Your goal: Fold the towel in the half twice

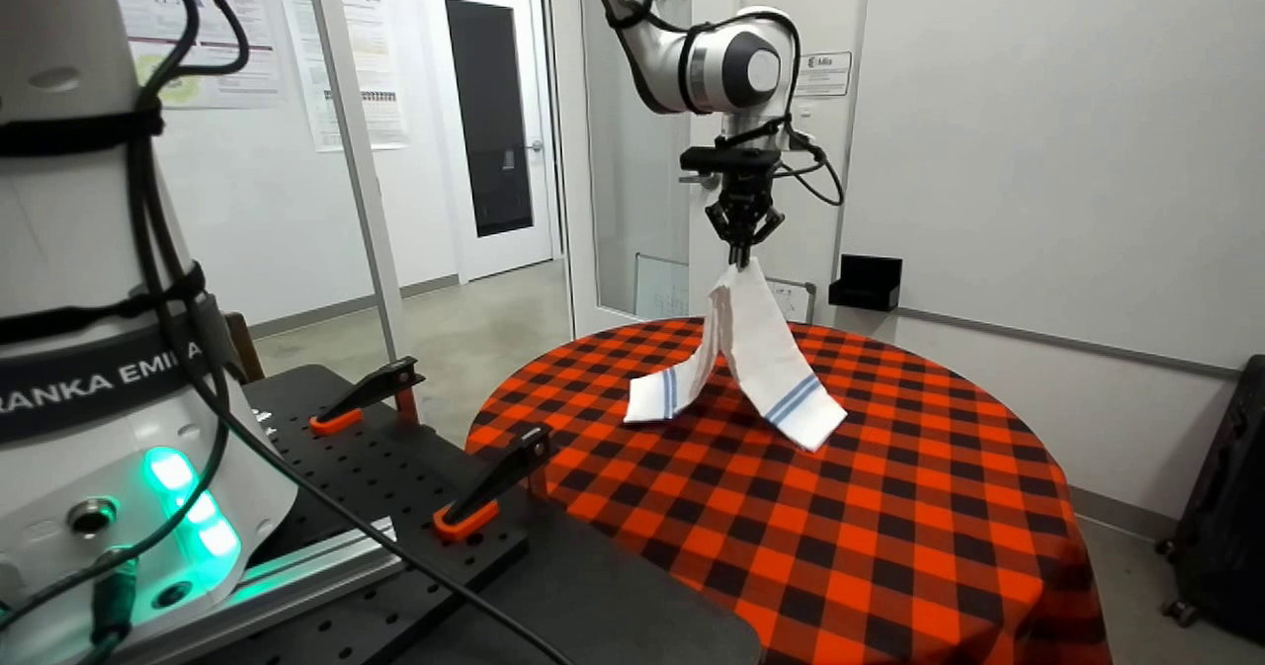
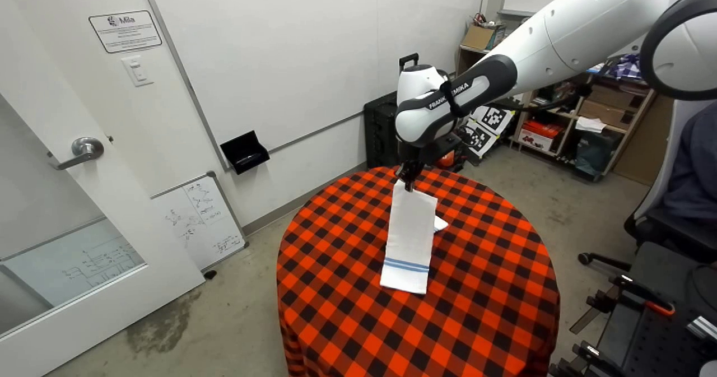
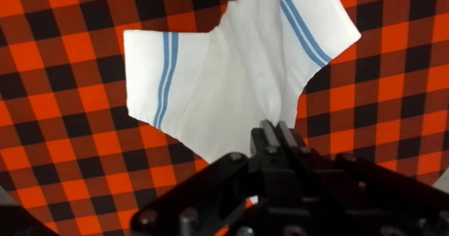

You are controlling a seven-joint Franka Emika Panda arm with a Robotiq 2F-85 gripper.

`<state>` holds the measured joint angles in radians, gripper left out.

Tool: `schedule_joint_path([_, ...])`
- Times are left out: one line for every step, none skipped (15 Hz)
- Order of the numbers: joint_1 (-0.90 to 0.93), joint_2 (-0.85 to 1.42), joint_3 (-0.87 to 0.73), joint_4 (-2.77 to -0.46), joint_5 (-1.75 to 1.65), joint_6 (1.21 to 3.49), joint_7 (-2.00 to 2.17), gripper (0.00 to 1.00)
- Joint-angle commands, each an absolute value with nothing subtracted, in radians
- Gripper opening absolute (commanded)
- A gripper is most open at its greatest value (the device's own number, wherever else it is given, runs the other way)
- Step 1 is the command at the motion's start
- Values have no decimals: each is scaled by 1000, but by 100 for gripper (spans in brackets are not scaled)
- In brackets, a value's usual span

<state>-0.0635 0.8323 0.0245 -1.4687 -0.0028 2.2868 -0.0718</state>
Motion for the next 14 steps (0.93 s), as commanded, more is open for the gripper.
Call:
schedule_joint_path([-24, 763, 32, -1480, 19, 2199, -23, 1])
schedule_joint_path([-13, 757, 33, -1475, 22, 2188, -8, 1])
schedule_joint_path([-2, 751, 38, -1470, 27, 2173, 4, 1])
schedule_joint_path([7, 748, 42, -1466, 34, 2167, 16, 1])
schedule_joint_path([17, 743, 48, -1462, 42, 2166, 27, 1])
schedule_joint_path([27, 740, 52, -1460, 50, 2165, 40, 1])
schedule_joint_path([40, 734, 56, -1457, 60, 2161, 62, 1])
schedule_joint_path([52, 733, 58, -1456, 66, 2161, 81, 1])
schedule_joint_path([67, 727, 59, -1453, 71, 2154, 107, 1])
schedule_joint_path([79, 724, 62, -1451, 75, 2149, 124, 1])
schedule_joint_path([91, 711, 67, -1453, 79, 2140, 140, 1])
schedule_joint_path([102, 699, 73, -1455, 83, 2128, 152, 1])
schedule_joint_path([113, 679, 79, -1461, 86, 2114, 161, 1])
schedule_joint_path([124, 668, 83, -1464, 86, 2107, 169, 1])
